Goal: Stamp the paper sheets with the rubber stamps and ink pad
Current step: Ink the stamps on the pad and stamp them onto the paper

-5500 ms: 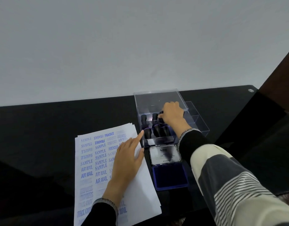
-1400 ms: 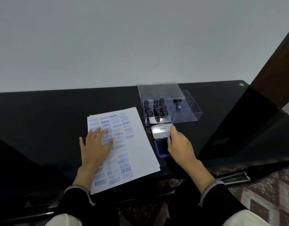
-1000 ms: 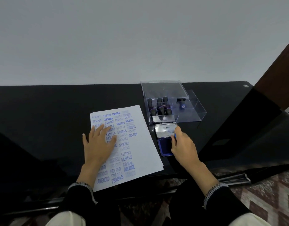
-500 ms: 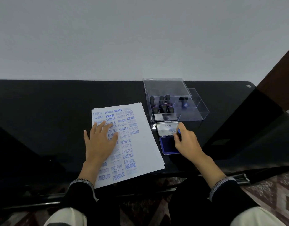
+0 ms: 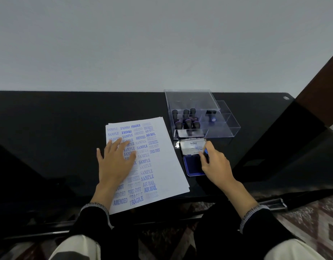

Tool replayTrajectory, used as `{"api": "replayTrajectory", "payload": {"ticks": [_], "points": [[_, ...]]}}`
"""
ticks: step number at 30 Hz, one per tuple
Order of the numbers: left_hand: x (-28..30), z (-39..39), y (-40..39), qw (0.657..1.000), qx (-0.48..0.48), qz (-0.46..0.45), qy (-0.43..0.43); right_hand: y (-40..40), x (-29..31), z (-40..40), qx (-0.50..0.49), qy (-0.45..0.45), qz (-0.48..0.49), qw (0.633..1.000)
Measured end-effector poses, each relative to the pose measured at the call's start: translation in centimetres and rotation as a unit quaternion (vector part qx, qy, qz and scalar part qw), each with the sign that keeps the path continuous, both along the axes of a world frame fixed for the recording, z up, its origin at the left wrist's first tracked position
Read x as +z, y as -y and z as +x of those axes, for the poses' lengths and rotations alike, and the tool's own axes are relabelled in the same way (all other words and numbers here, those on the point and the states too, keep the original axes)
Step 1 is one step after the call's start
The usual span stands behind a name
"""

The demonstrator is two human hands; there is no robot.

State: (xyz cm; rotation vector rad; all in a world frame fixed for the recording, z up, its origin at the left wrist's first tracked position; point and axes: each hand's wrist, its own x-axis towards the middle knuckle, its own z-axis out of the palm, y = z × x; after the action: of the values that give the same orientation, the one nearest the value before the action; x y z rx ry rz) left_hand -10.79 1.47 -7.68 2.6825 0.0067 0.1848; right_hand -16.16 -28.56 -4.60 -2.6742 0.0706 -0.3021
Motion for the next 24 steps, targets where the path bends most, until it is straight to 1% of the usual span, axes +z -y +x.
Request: {"api": "replayTrajectory", "payload": {"ticks": [3, 7, 9, 15, 19, 21, 24], "points": [[0.0, 0.0, 0.0, 1.000, 0.001, 0.000, -0.001, -0.4, -0.6, -0.7, -0.022, 0.037, -0.022, 0.999], [0.1, 0.0, 0.1, 1.000, 0.001, 0.000, 0.000, -0.7, -1.2, -1.2, -0.038, 0.060, -0.018, 0.997], [0.1, -0.1, 0.1, 1.000, 0.001, -0.001, 0.001, -0.6, -1.0, -0.9, -0.030, 0.049, -0.013, 0.998], [0.1, 0.0, 0.1, 1.000, 0.001, 0.002, 0.000, 0.4, 0.5, 1.3, 0.015, -0.034, 0.048, 0.998], [0.1, 0.0, 0.1, 1.000, 0.002, 0.003, 0.002, 0.8, 1.0, 2.4, 0.027, -0.072, 0.082, 0.994], [0.0, 0.0, 0.0, 1.000, 0.002, 0.001, 0.003, 0.9, 1.0, 2.7, 0.029, -0.078, 0.086, 0.993], [0.1, 0.0, 0.1, 1.000, 0.003, 0.002, 0.004, 0.8, 0.7, 2.2, 0.024, -0.060, 0.081, 0.995]]}}
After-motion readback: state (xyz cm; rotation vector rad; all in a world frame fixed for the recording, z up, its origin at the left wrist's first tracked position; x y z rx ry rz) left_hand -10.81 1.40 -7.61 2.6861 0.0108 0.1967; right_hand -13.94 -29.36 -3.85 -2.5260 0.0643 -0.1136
